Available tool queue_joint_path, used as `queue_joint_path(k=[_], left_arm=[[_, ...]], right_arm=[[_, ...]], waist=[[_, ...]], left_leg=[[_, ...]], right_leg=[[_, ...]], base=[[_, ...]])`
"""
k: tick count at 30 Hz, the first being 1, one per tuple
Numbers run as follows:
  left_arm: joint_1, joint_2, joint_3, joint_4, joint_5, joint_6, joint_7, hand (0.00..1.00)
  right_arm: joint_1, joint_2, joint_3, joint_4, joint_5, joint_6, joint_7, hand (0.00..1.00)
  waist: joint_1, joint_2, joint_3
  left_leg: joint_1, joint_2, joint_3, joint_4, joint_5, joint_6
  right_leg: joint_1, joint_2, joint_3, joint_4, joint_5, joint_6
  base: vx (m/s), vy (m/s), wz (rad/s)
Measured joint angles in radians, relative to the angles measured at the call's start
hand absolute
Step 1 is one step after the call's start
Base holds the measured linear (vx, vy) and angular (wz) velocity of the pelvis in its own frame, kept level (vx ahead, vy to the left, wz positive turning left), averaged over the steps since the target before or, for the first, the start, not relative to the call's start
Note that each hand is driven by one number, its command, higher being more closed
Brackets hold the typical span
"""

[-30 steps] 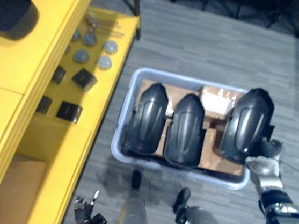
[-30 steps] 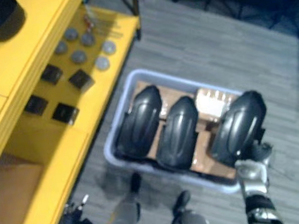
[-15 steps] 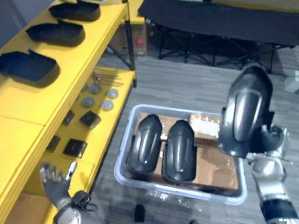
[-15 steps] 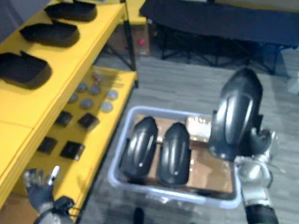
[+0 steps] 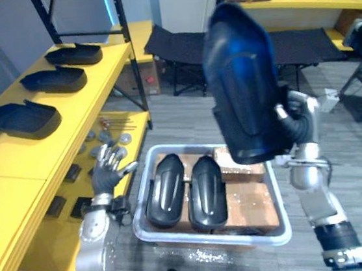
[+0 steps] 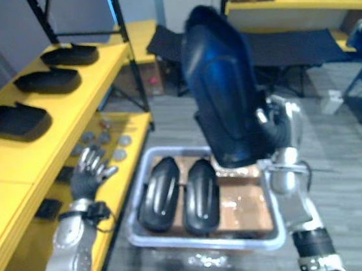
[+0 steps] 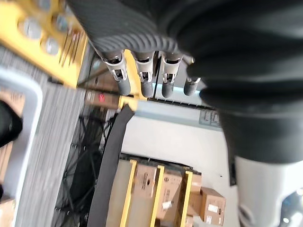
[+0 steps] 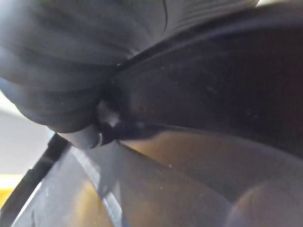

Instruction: Walk over and take plastic housings, then place them on the shelf

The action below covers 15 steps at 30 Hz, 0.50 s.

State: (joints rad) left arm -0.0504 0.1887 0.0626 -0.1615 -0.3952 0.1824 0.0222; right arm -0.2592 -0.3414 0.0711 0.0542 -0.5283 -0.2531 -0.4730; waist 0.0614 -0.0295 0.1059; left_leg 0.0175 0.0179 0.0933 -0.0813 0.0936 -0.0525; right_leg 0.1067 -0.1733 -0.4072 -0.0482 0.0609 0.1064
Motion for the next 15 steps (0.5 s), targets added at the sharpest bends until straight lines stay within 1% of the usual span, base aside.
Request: queue_joint_path(k=[2, 4, 6, 8, 10, 11, 13, 15], left_arm=[[-0.004, -0.001, -0.007, 0.036, 0.0, 0.014, 0.019, 0.0], [-0.006, -0.001, -0.008, 0.073, 0.0, 0.017, 0.046, 0.0], [-0.011, -0.002, -0.01, 0.113, -0.001, 0.016, 0.051, 0.0], [-0.011, -0.002, -0.026, 0.145, -0.038, 0.016, 0.049, 0.0], [-0.014, -0.003, -0.062, 0.169, -0.04, 0.012, 0.048, 0.0], [-0.032, -0.005, -0.096, 0.197, -0.044, 0.008, 0.046, 0.0], [-0.046, -0.01, -0.127, 0.214, -0.068, 0.005, 0.043, 0.0], [-0.05, -0.02, -0.138, 0.221, -0.071, -0.001, 0.042, 0.0]], right_arm=[[-0.014, 0.004, 0.027, 0.009, -0.001, -0.019, 0.0, 1.0], [-0.034, 0.008, 0.044, 0.033, 0.0, -0.034, 0.0, 1.0], [-0.045, 0.016, 0.05, 0.056, 0.004, -0.034, 0.001, 1.0], [-0.05, 0.036, 0.057, 0.092, 0.006, -0.034, 0.003, 1.0], [-0.051, 0.04, 0.09, 0.135, 0.006, -0.033, 0.003, 1.0], [-0.053, 0.042, 0.115, 0.164, 0.006, -0.031, 0.002, 1.0], [-0.054, 0.05, 0.134, 0.187, 0.006, -0.031, 0.002, 1.0], [-0.056, 0.063, 0.139, 0.203, 0.006, -0.03, 0.002, 1.0]], waist=[[-0.001, 0.004, -0.003], [-0.004, 0.004, -0.004], [-0.004, 0.002, -0.006], [-0.003, 0.0, -0.014], [-0.002, -0.002, -0.03], [0.007, -0.003, -0.038], [0.008, -0.003, -0.038], [0.008, -0.003, -0.038]], left_leg=[[0.0, -0.001, 0.0, 0.0, 0.002, 0.001], [0.0, 0.0, -0.002, 0.0, 0.004, 0.001], [0.0, 0.0, -0.004, 0.0, 0.006, 0.001], [-0.001, -0.001, -0.005, -0.001, 0.007, 0.002], [-0.002, -0.002, -0.007, -0.002, 0.007, 0.003], [-0.003, -0.001, -0.007, -0.005, 0.008, 0.002], [-0.002, 0.0, -0.016, -0.005, 0.011, 0.002], [-0.004, 0.002, -0.024, -0.006, 0.015, 0.0]], right_leg=[[0.0, 0.0, 0.0, -0.002, 0.001, 0.0], [0.0, 0.001, -0.001, -0.002, 0.002, 0.0], [0.0, 0.001, -0.002, -0.002, 0.002, 0.0], [0.0, 0.001, -0.003, -0.002, 0.002, 0.0], [0.002, 0.0, -0.003, -0.009, 0.004, 0.001], [0.008, 0.002, -0.003, -0.022, 0.011, 0.0], [0.017, 0.003, -0.007, -0.03, 0.015, -0.002], [0.017, 0.005, -0.01, -0.03, 0.015, -0.002]], base=[[0.0, 0.0, 0.0], [0.0, 0.0, 0.0], [0.0, 0.0, 0.0], [0.0, 0.0, 0.0], [0.0, 0.0, 0.0], [0.0, 0.0, 0.0], [-0.02, -0.003, 0.04], [-0.04, -0.009, 0.06]])
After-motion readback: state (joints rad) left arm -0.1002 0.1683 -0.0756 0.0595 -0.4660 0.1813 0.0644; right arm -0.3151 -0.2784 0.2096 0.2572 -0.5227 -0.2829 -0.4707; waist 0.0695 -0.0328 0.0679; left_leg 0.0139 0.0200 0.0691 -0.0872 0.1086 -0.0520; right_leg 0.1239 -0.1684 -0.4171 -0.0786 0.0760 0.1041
